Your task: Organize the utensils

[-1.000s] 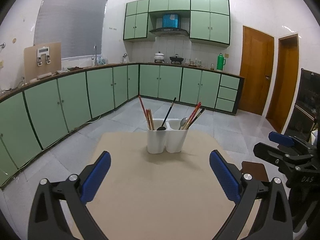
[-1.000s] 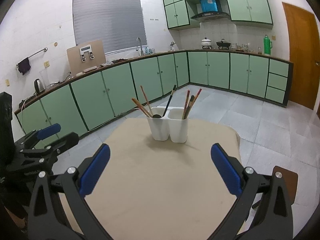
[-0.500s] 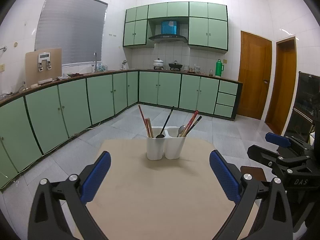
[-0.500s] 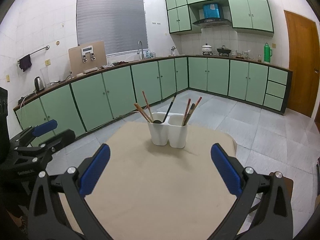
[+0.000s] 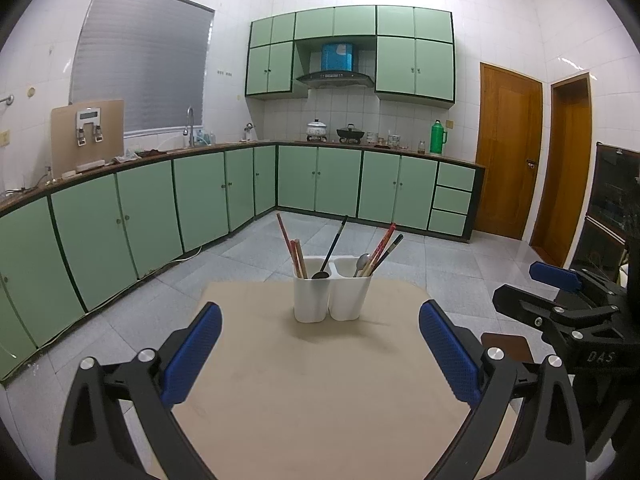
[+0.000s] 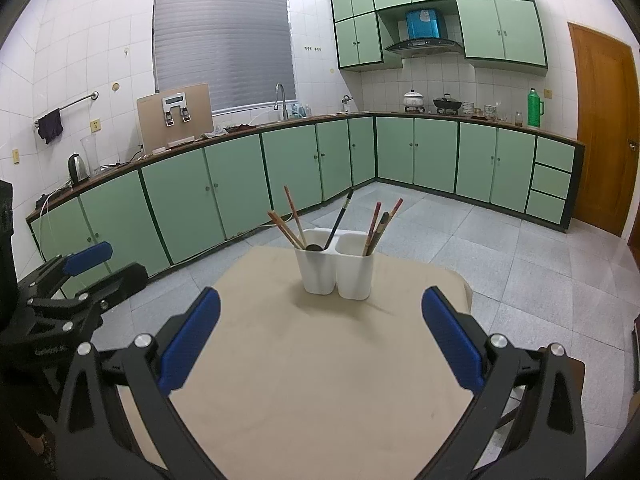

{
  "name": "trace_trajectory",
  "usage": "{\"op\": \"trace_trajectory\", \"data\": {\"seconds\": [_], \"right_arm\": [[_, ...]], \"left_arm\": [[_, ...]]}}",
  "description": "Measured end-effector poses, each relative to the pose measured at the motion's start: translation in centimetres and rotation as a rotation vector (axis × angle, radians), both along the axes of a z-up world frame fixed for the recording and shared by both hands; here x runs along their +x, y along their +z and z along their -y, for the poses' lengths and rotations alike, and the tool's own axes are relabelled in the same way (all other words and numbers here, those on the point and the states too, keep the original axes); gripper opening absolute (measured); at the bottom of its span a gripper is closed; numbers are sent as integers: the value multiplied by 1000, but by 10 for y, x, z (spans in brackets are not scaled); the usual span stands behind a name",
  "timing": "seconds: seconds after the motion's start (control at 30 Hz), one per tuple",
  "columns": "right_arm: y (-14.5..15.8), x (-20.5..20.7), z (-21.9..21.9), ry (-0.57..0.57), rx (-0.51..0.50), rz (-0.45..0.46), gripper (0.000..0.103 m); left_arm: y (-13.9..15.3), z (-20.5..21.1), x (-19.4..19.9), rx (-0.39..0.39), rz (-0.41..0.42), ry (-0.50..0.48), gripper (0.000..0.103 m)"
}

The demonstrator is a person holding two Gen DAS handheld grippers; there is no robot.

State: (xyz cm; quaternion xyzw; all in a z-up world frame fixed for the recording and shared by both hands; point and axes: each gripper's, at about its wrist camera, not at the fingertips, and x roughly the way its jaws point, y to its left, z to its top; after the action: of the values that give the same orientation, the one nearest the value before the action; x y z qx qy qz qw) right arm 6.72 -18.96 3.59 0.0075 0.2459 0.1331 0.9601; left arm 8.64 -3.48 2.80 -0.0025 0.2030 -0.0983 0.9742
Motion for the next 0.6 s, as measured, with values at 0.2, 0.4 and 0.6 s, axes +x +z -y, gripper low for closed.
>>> {"op": "trace_trajectory", "data": {"seconds": [0.2, 0.4, 0.6], "right_arm": [[2, 0, 0, 0, 0, 1, 98], [2, 0, -1, 0, 0, 0, 98], [3, 0, 0, 0, 1, 0, 98]], "left_arm": [[1, 0, 0, -2, 1, -1, 97], [1, 0, 0, -1, -1, 0, 97], [1, -1, 0, 0, -1, -1, 97]]}}
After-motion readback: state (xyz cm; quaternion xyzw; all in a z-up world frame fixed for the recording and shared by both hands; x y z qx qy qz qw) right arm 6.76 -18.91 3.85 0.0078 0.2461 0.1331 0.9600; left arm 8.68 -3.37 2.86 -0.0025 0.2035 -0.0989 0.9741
